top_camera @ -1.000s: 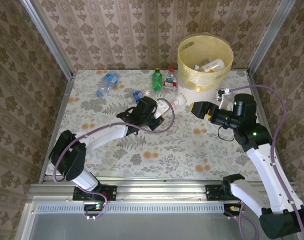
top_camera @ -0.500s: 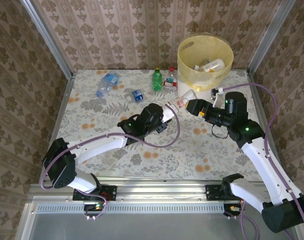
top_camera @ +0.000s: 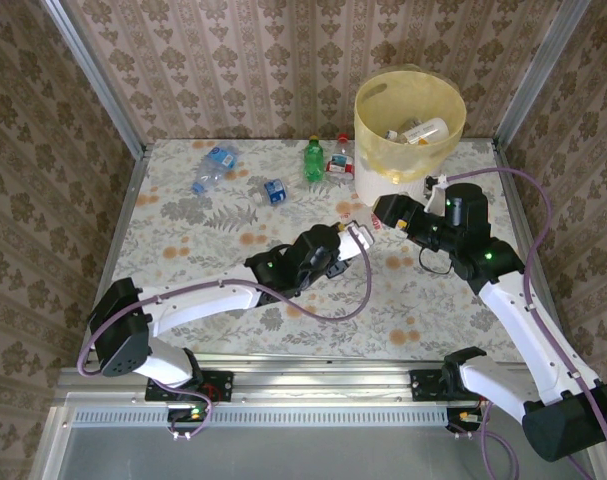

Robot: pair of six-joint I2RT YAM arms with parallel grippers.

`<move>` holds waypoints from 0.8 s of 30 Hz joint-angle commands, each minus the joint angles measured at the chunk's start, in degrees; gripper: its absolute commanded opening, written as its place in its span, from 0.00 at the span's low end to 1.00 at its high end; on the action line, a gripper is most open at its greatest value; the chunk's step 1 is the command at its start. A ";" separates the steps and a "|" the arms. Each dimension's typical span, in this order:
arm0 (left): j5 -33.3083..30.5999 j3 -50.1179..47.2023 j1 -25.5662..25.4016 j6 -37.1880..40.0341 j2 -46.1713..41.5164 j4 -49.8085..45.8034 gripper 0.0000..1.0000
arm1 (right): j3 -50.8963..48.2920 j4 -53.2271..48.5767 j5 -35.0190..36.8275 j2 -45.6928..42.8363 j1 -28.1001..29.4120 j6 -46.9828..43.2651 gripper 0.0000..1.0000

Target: Throw the plastic bottles in the bin

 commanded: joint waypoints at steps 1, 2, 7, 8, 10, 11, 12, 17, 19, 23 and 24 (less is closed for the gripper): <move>-1.42 -1.19 -0.84 2.08 -1.62 2.35 0.30 | 0.24 1.73 3.44 0.61 0.29 0.94 0.88; -1.42 -1.44 -0.93 2.18 -1.86 2.55 0.30 | 0.42 1.68 3.76 0.83 0.19 0.95 0.87; -1.09 -2.59 -1.11 2.35 -2.68 3.68 0.30 | 0.94 1.98 4.56 1.58 0.26 1.31 0.80; -1.10 -2.70 -1.19 2.35 -2.74 3.96 0.30 | 0.90 2.28 4.48 1.74 0.19 1.45 0.78; -1.13 -2.96 -1.20 2.44 -2.69 4.08 0.31 | 1.11 2.22 4.30 1.93 0.11 1.49 0.73; -1.07 -3.00 -1.20 2.42 -2.69 4.08 0.30 | 1.09 2.18 4.30 2.00 0.13 1.40 0.71; -1.03 -3.13 -1.22 2.36 -2.71 4.27 0.31 | 1.15 2.19 4.29 2.02 0.10 1.48 0.69; -0.87 -3.65 -1.21 2.44 -2.60 5.17 0.32 | 1.50 1.64 3.95 2.02 0.00 1.30 0.60; -1.07 -3.85 -1.21 2.10 -2.60 5.65 0.35 | 1.76 1.42 3.77 1.89 0.02 1.13 0.57; -1.85 -4.67 -1.22 1.33 -3.02 7.19 0.63 | 2.11 0.86 3.63 1.60 -0.04 0.53 0.50; -1.86 -4.88 -1.20 1.09 -3.12 7.48 0.73 | 2.24 0.83 3.63 1.54 -0.03 0.47 0.49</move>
